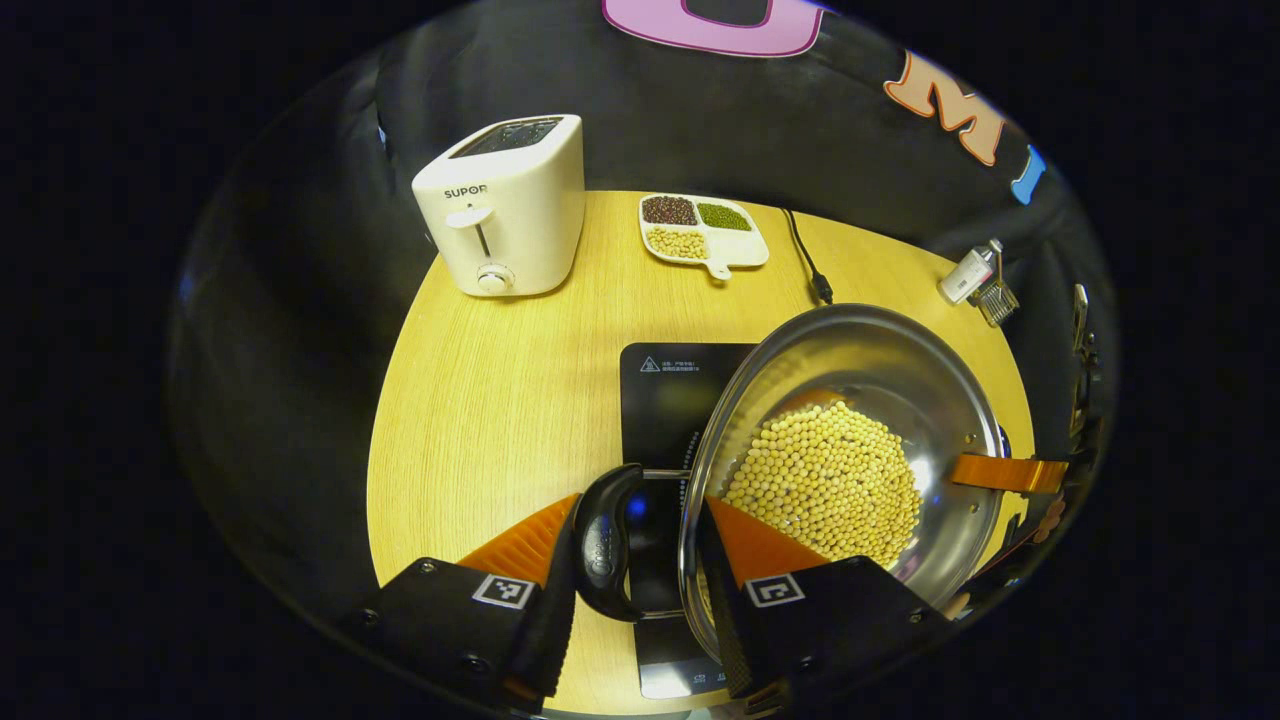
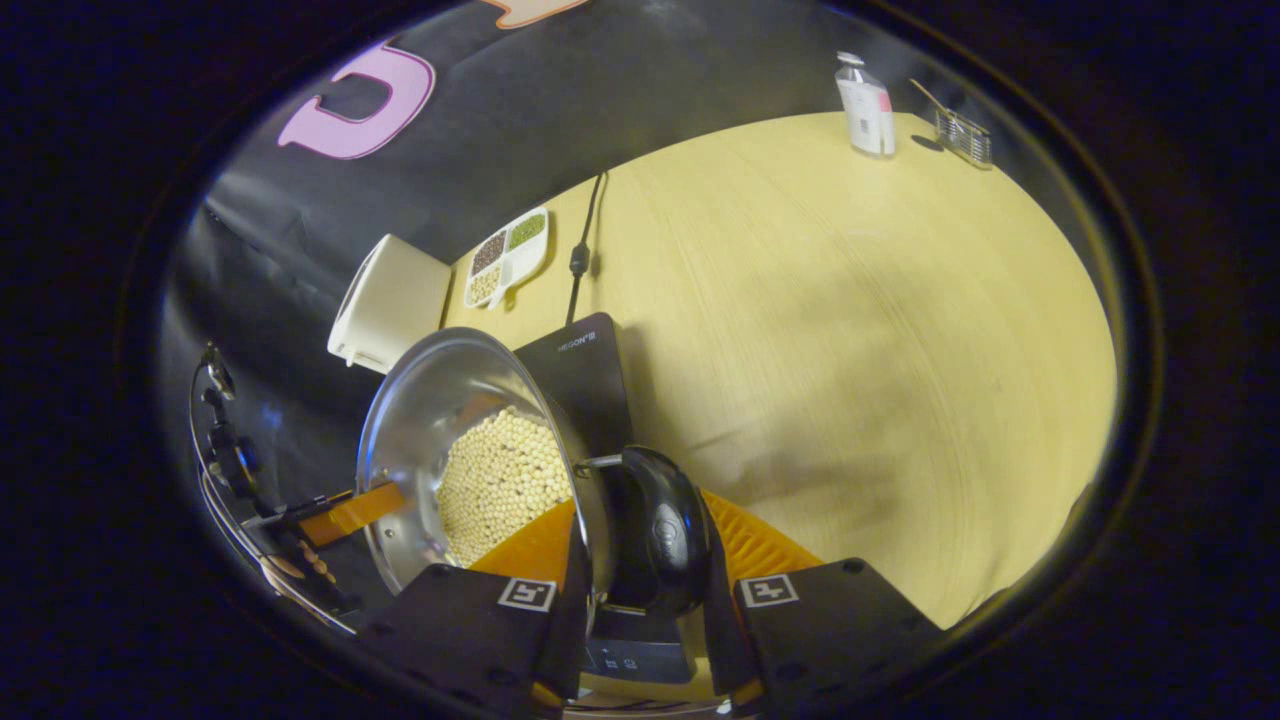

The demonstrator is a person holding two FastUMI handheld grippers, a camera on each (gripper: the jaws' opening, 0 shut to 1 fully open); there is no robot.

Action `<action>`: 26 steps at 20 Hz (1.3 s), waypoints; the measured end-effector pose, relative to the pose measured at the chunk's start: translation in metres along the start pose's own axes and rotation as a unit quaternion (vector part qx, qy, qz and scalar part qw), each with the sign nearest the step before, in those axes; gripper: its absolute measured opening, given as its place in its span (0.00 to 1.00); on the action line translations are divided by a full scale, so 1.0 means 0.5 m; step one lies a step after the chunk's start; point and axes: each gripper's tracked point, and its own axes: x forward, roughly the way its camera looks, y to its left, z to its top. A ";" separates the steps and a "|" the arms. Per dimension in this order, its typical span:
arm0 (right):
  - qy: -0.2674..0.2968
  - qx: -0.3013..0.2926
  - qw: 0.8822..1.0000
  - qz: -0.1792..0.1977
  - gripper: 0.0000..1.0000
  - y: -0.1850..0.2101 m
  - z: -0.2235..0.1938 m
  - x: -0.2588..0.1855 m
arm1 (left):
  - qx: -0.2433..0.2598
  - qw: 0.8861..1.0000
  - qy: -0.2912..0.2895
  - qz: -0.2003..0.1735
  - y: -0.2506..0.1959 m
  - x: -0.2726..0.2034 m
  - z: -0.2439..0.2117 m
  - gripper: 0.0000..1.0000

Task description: First push the handle of the pot to place it horizontally, then grasp the pot with both hands and set it on the induction cooktop.

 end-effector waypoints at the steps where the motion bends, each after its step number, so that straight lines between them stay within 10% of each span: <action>1: -0.002 -0.001 1.000 0.000 0.52 -0.001 0.001 0.000 | 0.000 1.000 0.000 0.000 0.001 0.000 0.000 0.62; 23: 0.005 0.001 1.000 0.025 0.50 0.015 -0.016 0.008 | -0.038 0.999 -0.014 0.029 0.019 0.012 -0.015 0.74; 26: -0.023 -0.019 0.999 0.029 1.00 0.019 -0.010 0.007 | -0.056 0.996 -0.059 0.045 0.017 -0.004 -0.001 1.00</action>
